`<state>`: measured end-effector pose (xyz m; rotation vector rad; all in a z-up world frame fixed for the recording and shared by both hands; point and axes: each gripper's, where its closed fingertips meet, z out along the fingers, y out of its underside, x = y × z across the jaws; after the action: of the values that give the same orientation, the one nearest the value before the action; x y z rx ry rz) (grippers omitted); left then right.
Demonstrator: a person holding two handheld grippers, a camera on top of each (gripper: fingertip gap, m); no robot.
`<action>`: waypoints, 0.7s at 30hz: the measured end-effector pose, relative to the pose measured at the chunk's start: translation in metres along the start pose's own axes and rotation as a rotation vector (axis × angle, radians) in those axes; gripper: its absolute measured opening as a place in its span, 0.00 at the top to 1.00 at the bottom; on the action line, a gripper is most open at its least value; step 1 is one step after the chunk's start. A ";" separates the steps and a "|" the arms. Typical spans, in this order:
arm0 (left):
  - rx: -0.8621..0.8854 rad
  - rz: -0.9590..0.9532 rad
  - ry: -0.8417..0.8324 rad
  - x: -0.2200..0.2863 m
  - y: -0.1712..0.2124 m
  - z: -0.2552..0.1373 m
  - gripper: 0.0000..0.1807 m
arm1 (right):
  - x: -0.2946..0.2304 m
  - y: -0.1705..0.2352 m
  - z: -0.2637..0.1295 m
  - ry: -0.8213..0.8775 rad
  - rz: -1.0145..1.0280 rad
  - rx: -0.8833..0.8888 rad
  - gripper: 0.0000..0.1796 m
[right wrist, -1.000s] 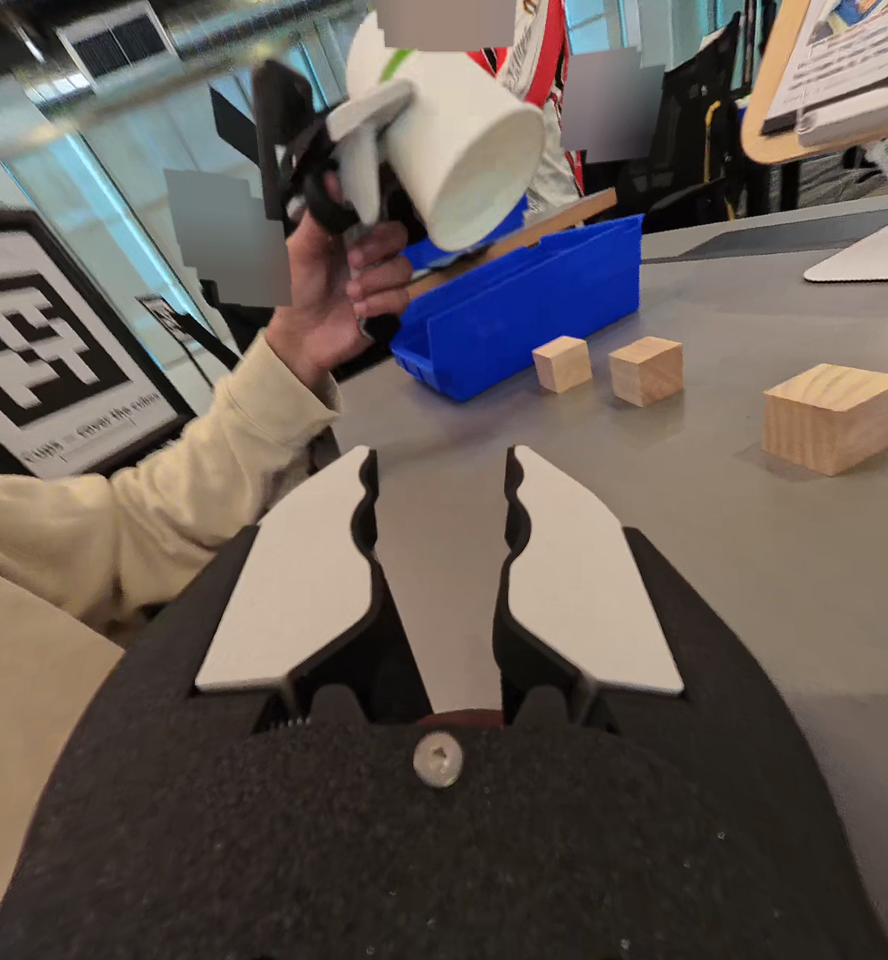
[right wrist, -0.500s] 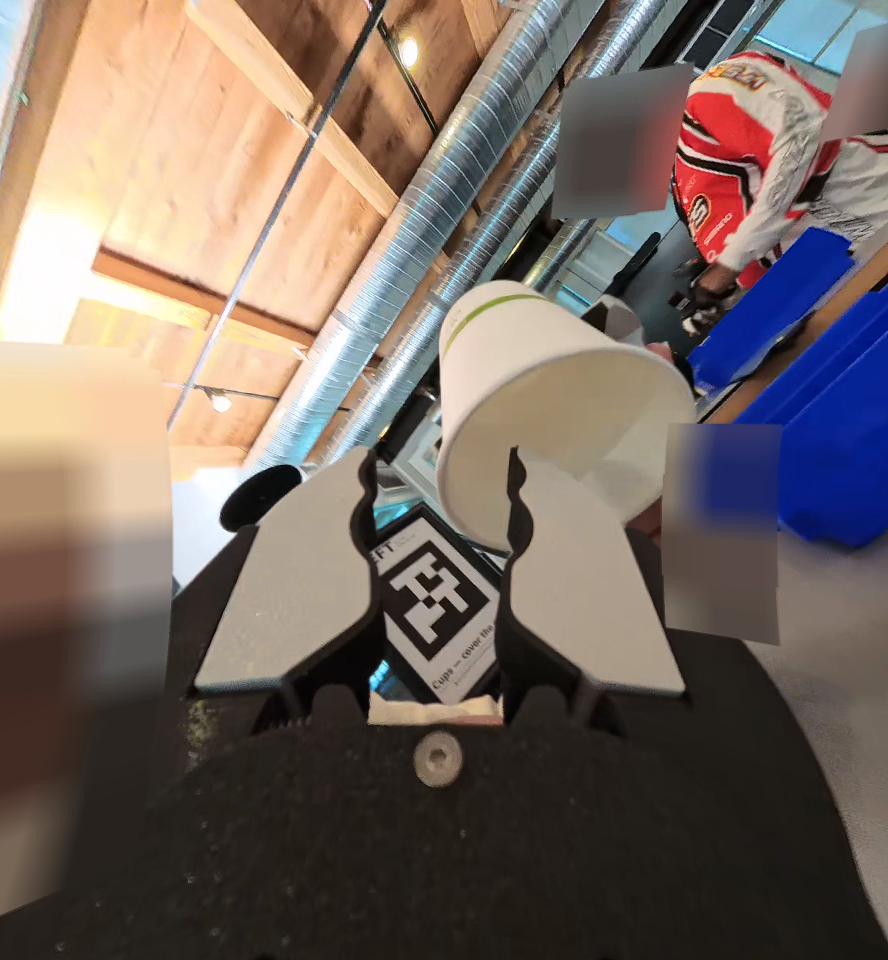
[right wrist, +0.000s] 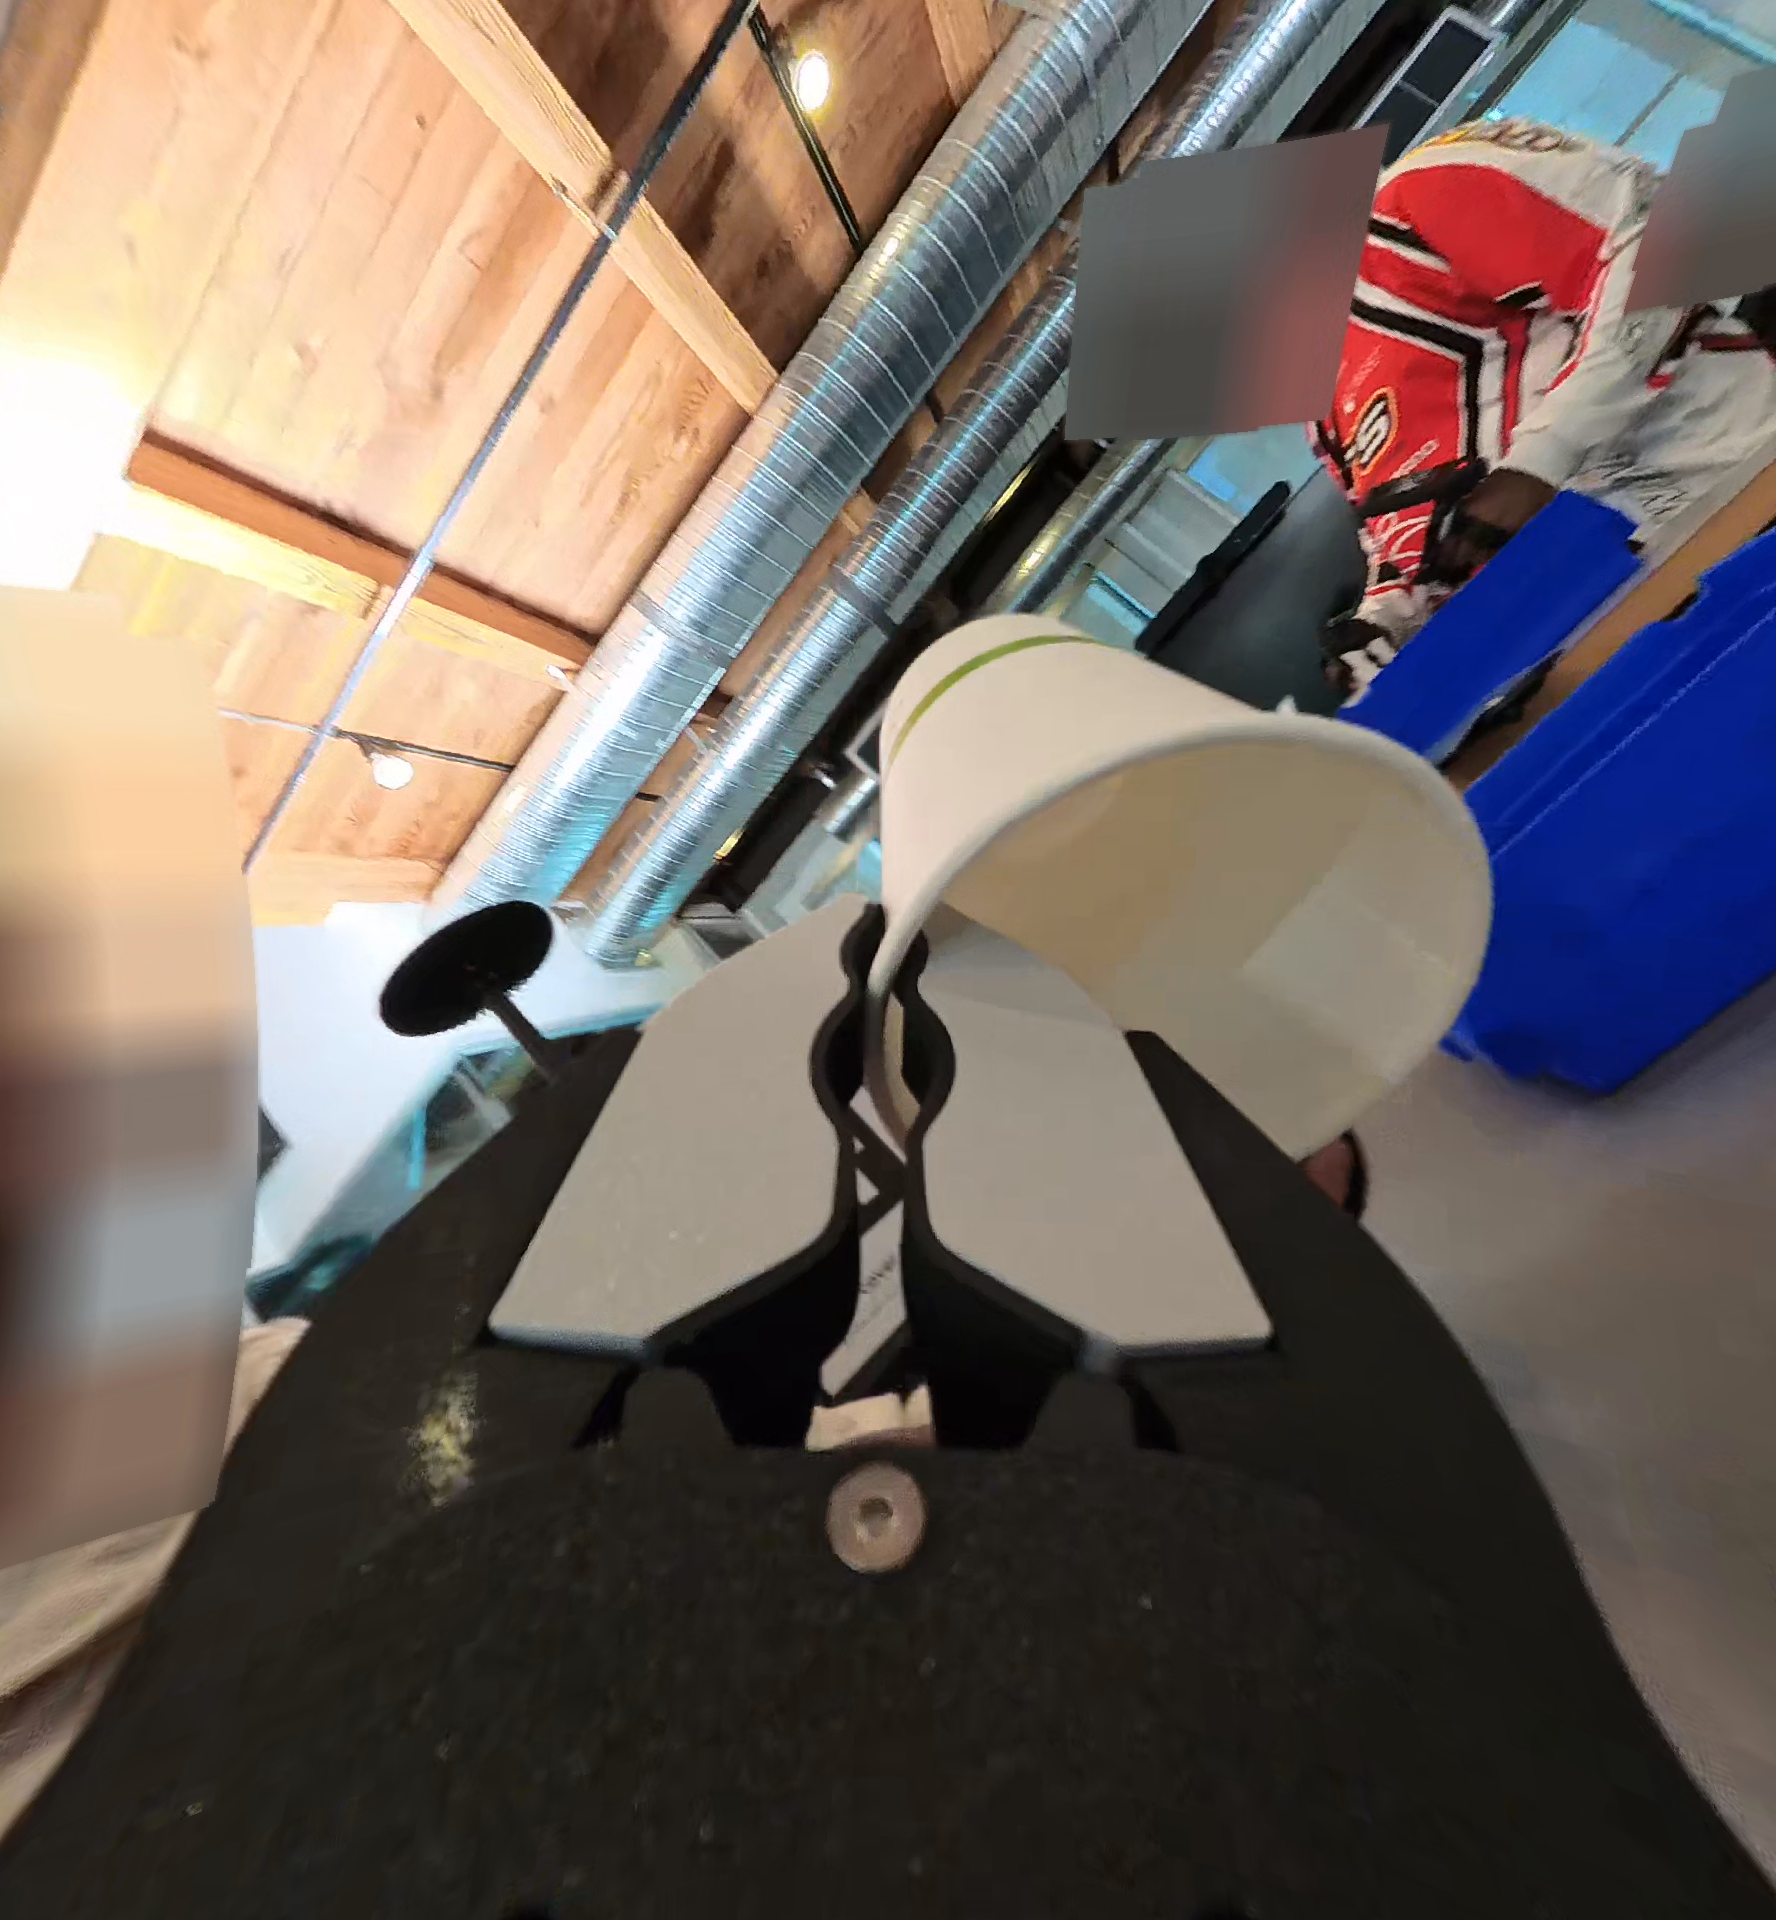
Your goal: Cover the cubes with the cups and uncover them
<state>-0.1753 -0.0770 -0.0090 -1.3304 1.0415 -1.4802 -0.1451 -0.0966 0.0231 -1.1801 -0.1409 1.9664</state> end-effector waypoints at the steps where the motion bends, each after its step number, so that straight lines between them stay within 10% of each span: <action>1: 0.006 0.013 -0.092 -0.010 0.005 -0.009 0.50 | 0.001 0.000 -0.001 0.021 -0.034 -0.012 0.99; 6: 0.048 -0.024 -0.685 -0.070 0.030 -0.074 0.55 | 0.007 -0.007 -0.011 0.125 -0.203 -0.033 1.00; 15: -0.072 0.103 -0.917 -0.081 0.037 -0.094 0.58 | 0.007 -0.014 -0.016 0.224 -0.355 -0.124 0.99; 21: -0.141 0.211 -0.924 -0.069 0.040 -0.081 0.60 | -0.018 -0.071 -0.069 0.690 -0.810 -0.823 0.99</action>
<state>-0.2490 -0.0191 -0.0724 -1.6847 0.6345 -0.5052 -0.0461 -0.0829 0.0302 -1.8549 -0.9546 0.7061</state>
